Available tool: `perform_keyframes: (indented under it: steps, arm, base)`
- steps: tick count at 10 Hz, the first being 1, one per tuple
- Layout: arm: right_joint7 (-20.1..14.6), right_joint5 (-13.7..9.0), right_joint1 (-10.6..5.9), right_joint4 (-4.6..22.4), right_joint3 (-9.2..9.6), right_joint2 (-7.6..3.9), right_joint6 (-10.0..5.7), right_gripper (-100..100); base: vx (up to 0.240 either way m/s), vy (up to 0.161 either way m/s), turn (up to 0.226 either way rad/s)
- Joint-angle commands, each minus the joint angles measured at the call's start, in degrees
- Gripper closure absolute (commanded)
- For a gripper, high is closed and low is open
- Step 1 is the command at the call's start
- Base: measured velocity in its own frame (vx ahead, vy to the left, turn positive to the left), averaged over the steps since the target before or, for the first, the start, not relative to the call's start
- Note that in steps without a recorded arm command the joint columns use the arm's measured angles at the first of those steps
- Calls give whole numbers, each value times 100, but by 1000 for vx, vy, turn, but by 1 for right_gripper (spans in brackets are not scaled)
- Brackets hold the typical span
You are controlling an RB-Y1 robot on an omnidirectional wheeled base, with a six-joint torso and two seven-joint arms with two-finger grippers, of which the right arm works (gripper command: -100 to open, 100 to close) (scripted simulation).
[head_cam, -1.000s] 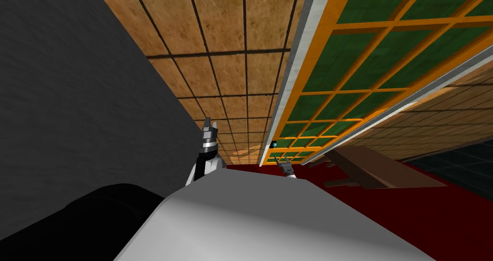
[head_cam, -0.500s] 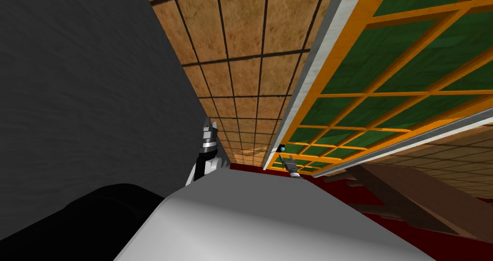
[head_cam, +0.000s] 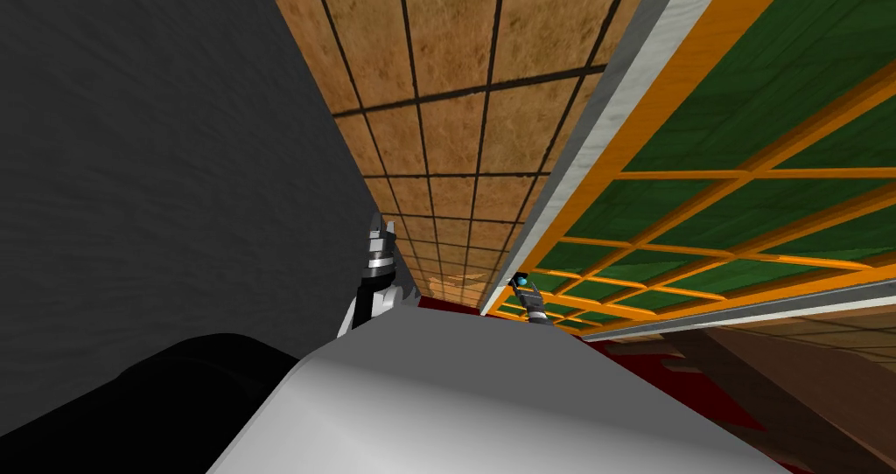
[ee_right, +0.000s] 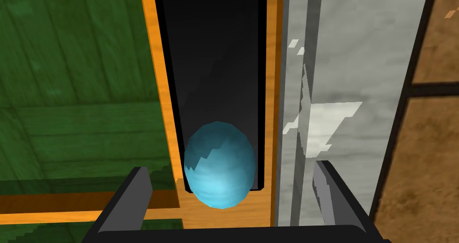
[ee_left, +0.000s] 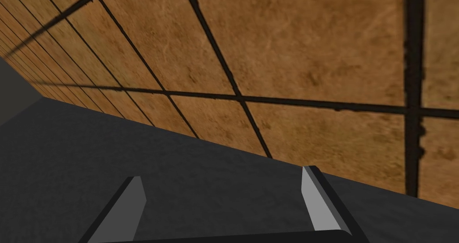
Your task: Pull the door open
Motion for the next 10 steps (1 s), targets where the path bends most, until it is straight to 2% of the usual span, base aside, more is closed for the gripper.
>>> perform_keyframes:
  steps: [1,6,9,10]
  arm:
    - [-9,0,-15,-16,-2,-14,4,100]
    - [-9,0,-15,-16,-2,-14,4,100]
    - [-47,-516,-28,22,-16,-50,493,100]
    - [-47,-516,-28,22,-16,-50,493,100]
  base:
    - [-19,12,-23]
    - [-4,1,-4]
    - [-23,14,-6]
    - [-16,22,7]
